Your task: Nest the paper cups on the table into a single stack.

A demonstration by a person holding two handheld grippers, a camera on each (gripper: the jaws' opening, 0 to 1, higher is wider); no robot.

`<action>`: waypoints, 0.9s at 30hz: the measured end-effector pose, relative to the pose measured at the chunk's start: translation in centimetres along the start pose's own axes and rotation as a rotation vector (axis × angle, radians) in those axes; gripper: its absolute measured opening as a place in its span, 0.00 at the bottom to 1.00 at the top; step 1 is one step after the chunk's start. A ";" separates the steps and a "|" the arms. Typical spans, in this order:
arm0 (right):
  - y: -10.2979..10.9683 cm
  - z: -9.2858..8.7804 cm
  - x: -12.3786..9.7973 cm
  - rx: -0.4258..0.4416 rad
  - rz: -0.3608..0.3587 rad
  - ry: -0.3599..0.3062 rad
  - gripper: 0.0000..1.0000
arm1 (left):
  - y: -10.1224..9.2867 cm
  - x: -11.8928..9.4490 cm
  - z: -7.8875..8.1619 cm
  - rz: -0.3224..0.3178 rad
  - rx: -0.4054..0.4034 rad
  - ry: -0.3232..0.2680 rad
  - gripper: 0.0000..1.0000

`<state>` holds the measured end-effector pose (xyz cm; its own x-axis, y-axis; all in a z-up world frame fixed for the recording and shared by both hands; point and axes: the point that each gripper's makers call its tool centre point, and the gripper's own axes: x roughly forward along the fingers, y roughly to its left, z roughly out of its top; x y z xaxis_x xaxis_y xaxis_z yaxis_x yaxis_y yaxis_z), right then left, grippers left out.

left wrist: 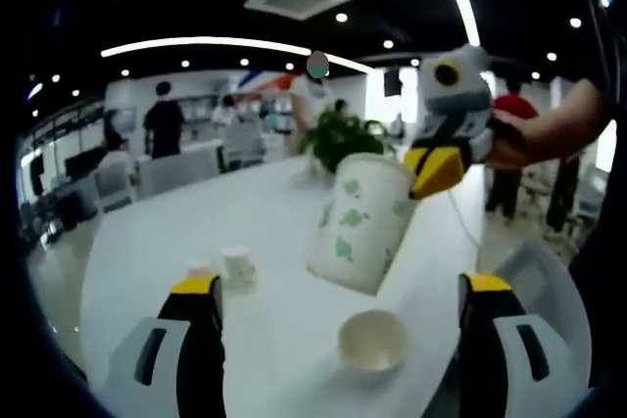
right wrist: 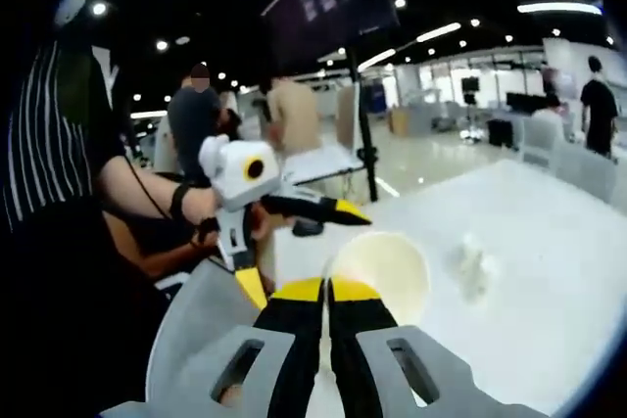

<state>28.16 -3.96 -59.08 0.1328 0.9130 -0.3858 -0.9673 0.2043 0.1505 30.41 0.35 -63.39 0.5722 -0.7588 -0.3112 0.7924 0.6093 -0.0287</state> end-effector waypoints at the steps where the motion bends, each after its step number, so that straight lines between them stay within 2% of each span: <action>1: 0.1 -0.1 0.0 -0.009 0.003 0.013 0.00 | 0.0 0.0 -0.2 0.000 0.001 0.003 0.98; 6: 0.4 -0.3 0.2 -0.042 0.037 0.069 0.00 | 0.2 -0.2 -0.4 0.006 -0.016 -0.006 0.98; 12: 0.1 -0.4 0.2 -0.127 0.048 0.151 0.00 | 0.1 0.0 -0.8 0.004 -0.021 0.002 0.98; 24: 1.3 -3.1 1.6 -0.278 0.111 0.352 0.00 | -0.1 -0.1 -1.6 -0.002 -0.007 0.028 0.98; 27: 1.6 -3.5 2.1 -0.298 0.124 0.371 0.00 | -0.2 -0.3 -2.0 -0.005 -0.002 0.038 0.98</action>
<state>26.11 -3.00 -62.85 -0.0207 0.7255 -0.6879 -0.9979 -0.0573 -0.0304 29.64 0.85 -65.16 0.5597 -0.7526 -0.3469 0.7949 0.6059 -0.0320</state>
